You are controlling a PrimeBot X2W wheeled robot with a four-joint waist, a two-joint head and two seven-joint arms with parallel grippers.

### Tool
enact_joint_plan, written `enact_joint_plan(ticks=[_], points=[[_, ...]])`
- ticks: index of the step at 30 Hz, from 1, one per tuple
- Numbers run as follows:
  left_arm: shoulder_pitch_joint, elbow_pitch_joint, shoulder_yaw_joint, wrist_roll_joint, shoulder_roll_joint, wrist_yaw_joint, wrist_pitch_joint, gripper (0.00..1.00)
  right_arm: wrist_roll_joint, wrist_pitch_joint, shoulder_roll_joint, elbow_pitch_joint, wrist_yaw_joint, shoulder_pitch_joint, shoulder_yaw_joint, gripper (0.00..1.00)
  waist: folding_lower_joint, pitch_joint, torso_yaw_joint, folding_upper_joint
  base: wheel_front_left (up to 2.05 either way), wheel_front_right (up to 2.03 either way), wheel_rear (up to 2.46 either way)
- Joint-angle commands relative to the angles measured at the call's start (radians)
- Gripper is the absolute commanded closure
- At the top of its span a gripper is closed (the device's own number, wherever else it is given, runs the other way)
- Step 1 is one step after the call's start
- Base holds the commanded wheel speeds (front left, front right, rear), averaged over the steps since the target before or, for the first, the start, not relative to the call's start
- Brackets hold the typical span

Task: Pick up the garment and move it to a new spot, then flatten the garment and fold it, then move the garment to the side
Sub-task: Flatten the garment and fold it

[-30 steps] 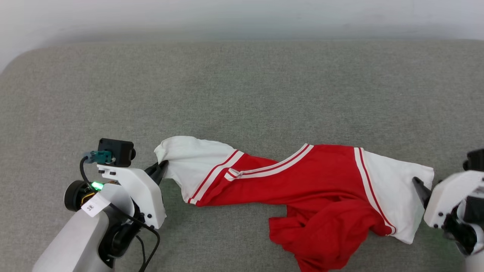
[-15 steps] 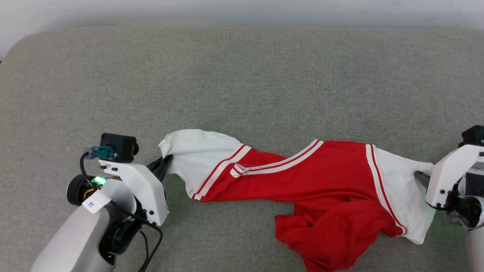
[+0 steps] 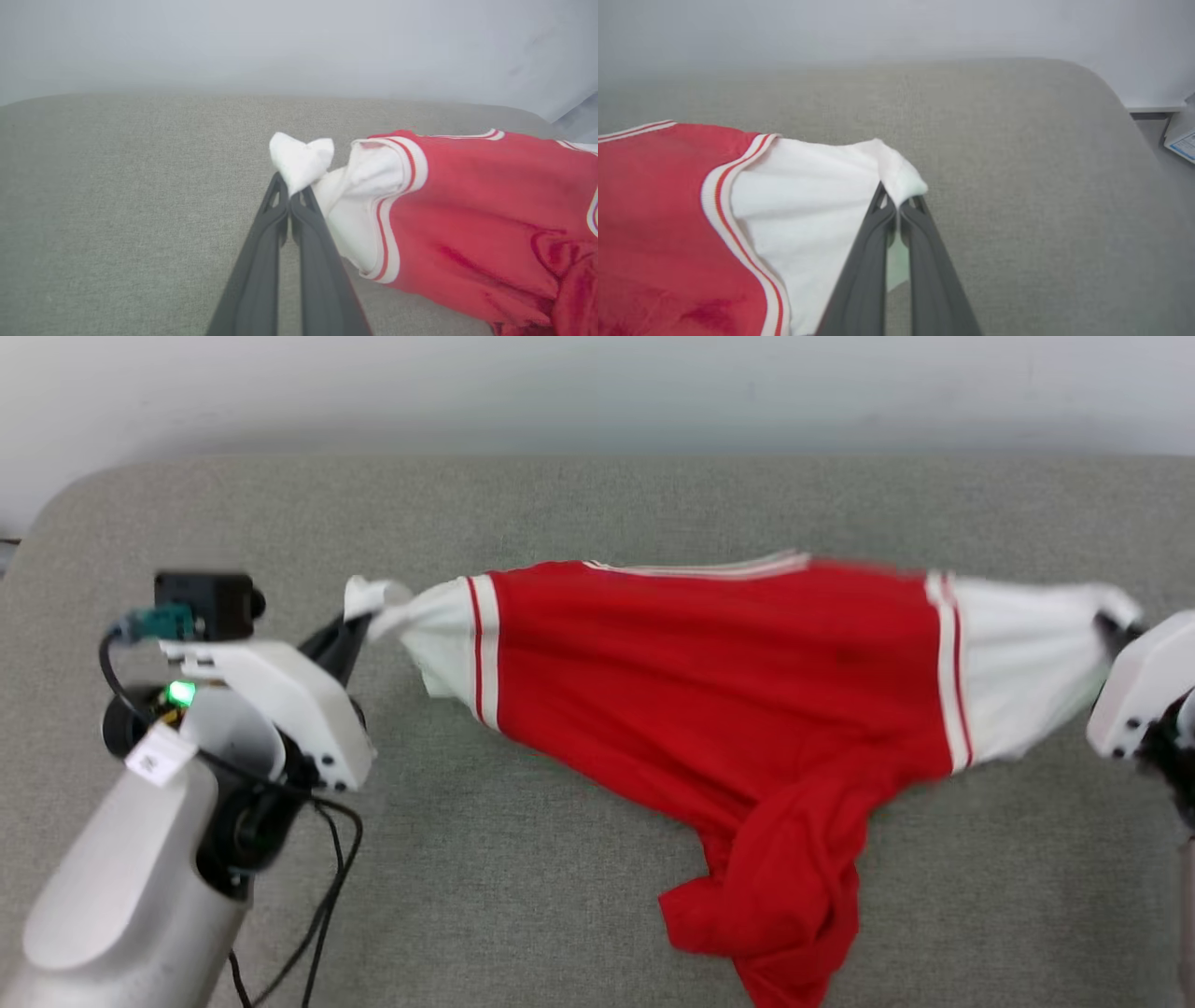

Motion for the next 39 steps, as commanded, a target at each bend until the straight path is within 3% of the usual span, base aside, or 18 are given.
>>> enact_joint_plan(ticks=[1, 13, 14, 21, 31, 39], points=[[-0.032, -0.007, 0.008, 0.001, -0.002, 0.002, 0.004, 1.0, -0.01, -0.031, 0.003, -0.017, -0.001, -0.031, -0.011, 1.0, -0.0001, -0.012, -0.003, 0.0, 0.0, 0.0, 0.0], [-0.384, 0.118, 0.026, 0.031, -0.033, -0.034, -0.007, 1.0, -0.115, -0.156, -0.031, -0.014, -0.001, -0.304, 0.008, 1.0, -0.0001, 0.003, -0.004, 0.0, 0.0, 0.0, 0.0], [-0.492, 0.184, 0.023, 0.053, -0.047, -0.046, -0.029, 1.0, -0.14, -0.173, -0.04, 0.006, -0.001, -0.405, 0.021, 1.0, -0.0001, 0.031, -0.005, 0.0, 0.0, 0.0, 0.0], [-0.727, 0.359, 0.033, 0.103, -0.059, -0.075, -0.116, 1.0, -0.196, -0.218, -0.047, 0.085, -0.001, -0.661, 0.049, 1.0, -0.0001, 0.119, -0.015, 0.0, 0.0, 0.0, 0.0], [-0.993, 0.507, 0.088, 0.126, -0.035, -0.114, -0.28, 1.0, -0.25, -0.291, -0.006, 0.183, -0.001, -0.977, 0.044, 1.0, -0.0001, 0.25, -0.041, 0.0, 0.0, 0.0, 0.0], [-1.065, 0.584, 0.097, 0.119, -0.036, -0.151, -0.356, 1.0, -0.254, -0.339, 0.041, 0.267, -0.001, -1.079, 0.052, 1.0, -0.0001, 0.349, -0.048, 0.0, 0.0, 0.0, 0.0]])
